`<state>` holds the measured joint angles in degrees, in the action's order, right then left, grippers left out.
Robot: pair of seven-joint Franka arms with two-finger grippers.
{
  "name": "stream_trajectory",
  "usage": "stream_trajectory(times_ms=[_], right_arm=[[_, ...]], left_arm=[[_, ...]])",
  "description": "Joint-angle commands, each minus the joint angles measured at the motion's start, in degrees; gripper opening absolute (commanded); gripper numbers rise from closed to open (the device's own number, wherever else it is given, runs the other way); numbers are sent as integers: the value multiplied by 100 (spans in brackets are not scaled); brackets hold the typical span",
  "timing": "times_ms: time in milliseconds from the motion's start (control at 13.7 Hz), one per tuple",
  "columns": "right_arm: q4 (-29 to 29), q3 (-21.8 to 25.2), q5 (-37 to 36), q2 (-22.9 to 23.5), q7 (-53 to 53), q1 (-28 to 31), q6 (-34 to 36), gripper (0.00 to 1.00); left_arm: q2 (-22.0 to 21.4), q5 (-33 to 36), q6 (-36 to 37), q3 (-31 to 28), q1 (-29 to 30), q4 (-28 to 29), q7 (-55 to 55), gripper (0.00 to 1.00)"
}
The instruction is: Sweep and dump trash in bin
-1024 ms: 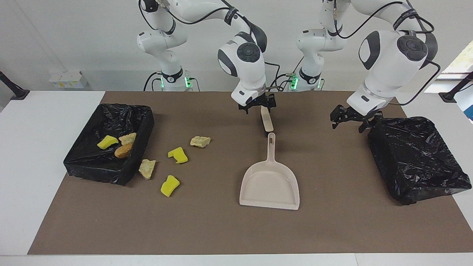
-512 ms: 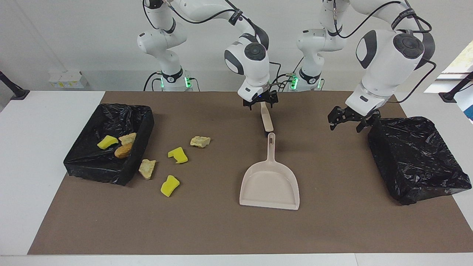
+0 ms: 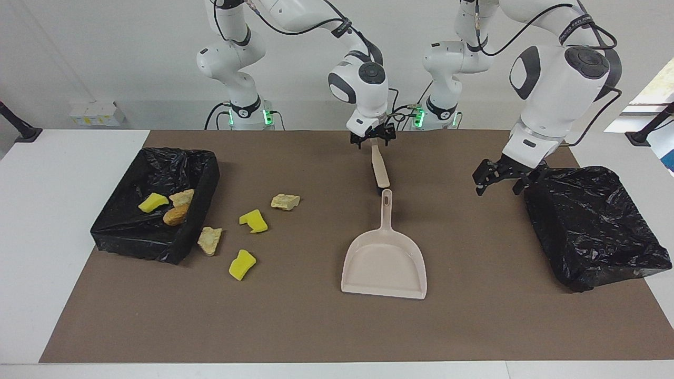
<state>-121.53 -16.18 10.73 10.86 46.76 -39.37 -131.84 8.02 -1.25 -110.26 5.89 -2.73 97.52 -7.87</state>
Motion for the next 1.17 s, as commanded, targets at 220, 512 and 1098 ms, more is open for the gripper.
stream_trajectory(times_ms=[220, 512, 1098], right_arm=[[-100, -8, 61, -163, 88, 9, 9, 0], [-99, 35, 43, -381, 35, 96, 246, 0], [92, 53, 26, -1156, -675, 1658, 1054, 0]], left_arm=[[121, 2, -872, 9, -448, 741, -267, 100], [287, 2, -1979, 18, -1123, 1322, -1023, 100], [728, -24, -2649, 18, -2161, 1383, -1701, 100]])
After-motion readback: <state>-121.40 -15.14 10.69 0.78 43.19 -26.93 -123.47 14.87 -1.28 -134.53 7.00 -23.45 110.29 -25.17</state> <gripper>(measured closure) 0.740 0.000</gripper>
